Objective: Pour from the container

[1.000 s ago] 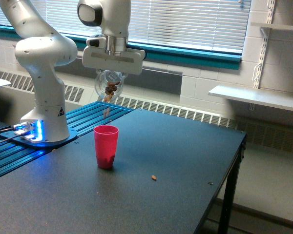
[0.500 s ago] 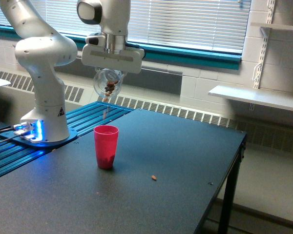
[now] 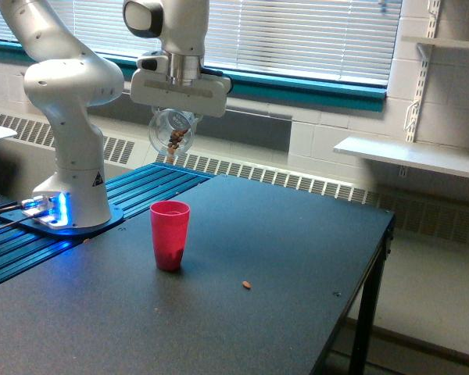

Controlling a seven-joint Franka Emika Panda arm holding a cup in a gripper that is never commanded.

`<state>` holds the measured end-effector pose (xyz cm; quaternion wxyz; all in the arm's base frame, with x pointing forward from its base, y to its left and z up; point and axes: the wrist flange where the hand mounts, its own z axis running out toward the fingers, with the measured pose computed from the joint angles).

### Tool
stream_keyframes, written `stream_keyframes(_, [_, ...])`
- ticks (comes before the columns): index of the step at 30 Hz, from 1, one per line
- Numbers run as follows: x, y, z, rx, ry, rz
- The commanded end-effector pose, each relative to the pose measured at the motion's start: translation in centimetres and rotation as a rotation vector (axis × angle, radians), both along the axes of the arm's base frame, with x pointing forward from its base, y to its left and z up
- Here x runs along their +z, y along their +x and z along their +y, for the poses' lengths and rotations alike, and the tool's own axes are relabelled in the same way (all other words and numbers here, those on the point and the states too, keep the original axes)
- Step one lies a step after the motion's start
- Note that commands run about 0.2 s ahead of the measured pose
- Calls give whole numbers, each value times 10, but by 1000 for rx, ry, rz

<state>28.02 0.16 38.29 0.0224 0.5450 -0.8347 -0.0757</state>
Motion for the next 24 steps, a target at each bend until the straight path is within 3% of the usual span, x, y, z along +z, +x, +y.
stream_keyframes(1, [2, 1, -2, -13, -2, 7])
stream_keyframes(24, [8, 5, -11, -8, -13, 11])
